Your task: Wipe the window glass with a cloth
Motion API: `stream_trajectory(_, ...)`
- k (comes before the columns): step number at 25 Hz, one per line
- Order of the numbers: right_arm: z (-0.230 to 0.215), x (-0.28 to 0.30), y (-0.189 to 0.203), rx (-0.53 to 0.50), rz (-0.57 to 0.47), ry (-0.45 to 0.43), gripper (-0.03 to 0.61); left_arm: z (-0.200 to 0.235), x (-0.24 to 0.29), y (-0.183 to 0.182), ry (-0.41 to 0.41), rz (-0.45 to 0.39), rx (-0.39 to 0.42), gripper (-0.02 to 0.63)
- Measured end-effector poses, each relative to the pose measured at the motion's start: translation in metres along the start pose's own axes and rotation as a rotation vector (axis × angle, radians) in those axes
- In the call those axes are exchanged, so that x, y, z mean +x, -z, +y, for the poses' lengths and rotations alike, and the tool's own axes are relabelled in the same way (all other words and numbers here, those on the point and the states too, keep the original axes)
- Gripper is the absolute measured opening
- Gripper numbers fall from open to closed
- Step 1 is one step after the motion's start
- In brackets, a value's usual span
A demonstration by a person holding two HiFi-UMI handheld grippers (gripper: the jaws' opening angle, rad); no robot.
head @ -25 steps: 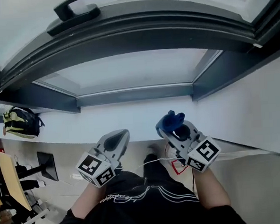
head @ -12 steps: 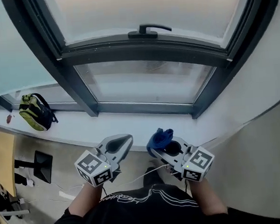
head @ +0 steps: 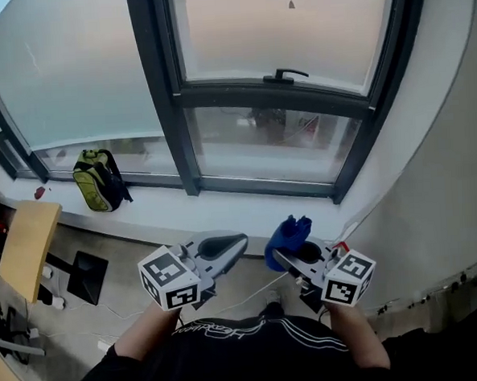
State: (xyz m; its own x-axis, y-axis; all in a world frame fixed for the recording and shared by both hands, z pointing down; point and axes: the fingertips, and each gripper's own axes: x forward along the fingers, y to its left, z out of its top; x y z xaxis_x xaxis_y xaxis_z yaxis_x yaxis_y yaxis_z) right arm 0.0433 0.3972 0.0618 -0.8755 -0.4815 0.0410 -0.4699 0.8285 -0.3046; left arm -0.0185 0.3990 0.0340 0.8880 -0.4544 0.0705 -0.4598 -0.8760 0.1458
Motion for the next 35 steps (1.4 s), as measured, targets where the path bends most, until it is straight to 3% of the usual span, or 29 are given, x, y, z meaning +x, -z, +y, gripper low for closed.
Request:
stream_trajectory(6, 0.060, -0.017, -0.015, -0.042, -0.018, 0.014, 0.092, -0.043, -0.044, -0.020, 0.001, -0.053, 0.021, 0.005)
stream_trajectory(11, 0.079, -0.022, -0.019, -0.069, -0.018, 0.027, 0.092, -0.058, -0.056, -0.028, 0.008, -0.076, 0.038, 0.005)
stream_trajectory(18, 0.087, -0.020, -0.008, -0.071, -0.006, 0.042, 0.094, -0.067, -0.062, -0.023, 0.021, -0.072, 0.055, 0.005)
stream_trajectory(35, 0.067, -0.009, -0.001, -0.041, -0.015, 0.046, 0.092, -0.046, -0.054, -0.012, 0.022, -0.073, 0.012, 0.005)
